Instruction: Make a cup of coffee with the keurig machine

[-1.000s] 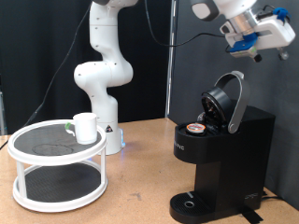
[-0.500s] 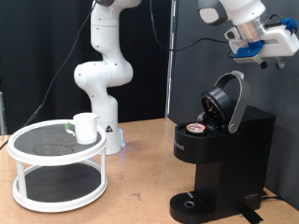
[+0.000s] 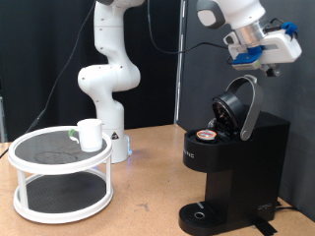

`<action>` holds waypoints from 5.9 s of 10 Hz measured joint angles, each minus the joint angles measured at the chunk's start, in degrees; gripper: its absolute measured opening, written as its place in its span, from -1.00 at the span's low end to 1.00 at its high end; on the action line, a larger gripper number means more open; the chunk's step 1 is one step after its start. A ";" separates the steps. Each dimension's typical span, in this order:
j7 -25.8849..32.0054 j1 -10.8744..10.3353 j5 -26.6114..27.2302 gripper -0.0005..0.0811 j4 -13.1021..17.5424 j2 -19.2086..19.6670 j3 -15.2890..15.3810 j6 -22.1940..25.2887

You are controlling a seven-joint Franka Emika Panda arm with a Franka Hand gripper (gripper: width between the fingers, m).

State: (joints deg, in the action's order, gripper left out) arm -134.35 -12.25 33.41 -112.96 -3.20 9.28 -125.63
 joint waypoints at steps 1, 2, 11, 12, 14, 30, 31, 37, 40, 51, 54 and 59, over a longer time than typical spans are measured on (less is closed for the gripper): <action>0.73 0.38 0.16 -0.96 -1.01 -0.56 -0.39 0.10; 1.67 0.75 0.28 -0.98 -2.06 -1.26 -0.78 0.21; 5.01 3.55 0.08 -0.99 -8.76 -6.30 -4.23 1.97; 4.97 4.28 -0.87 -0.99 -9.46 -6.28 -4.53 2.10; 5.21 5.51 -1.78 -0.99 -10.53 -6.27 -5.16 2.25; 14.37 6.61 -1.32 -0.99 -24.76 -13.71 -7.17 -13.31; 14.64 6.70 -1.32 -0.99 -25.67 -13.89 -7.31 -14.06; 14.71 6.78 -1.36 -0.99 -28.16 -13.87 -7.27 -18.32; 14.60 6.80 -2.31 -0.99 -30.52 -13.25 -6.86 -23.04; 18.68 6.54 6.52 -0.99 -30.41 -13.63 -8.97 -20.74; 20.74 6.48 12.91 -0.99 -28.19 -15.48 -11.03 -16.46; 20.68 7.09 12.05 -0.99 -27.01 -16.75 -12.41 -9.70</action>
State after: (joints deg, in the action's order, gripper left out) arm -113.67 -5.16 45.45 -139.97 -19.95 -3.13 -135.33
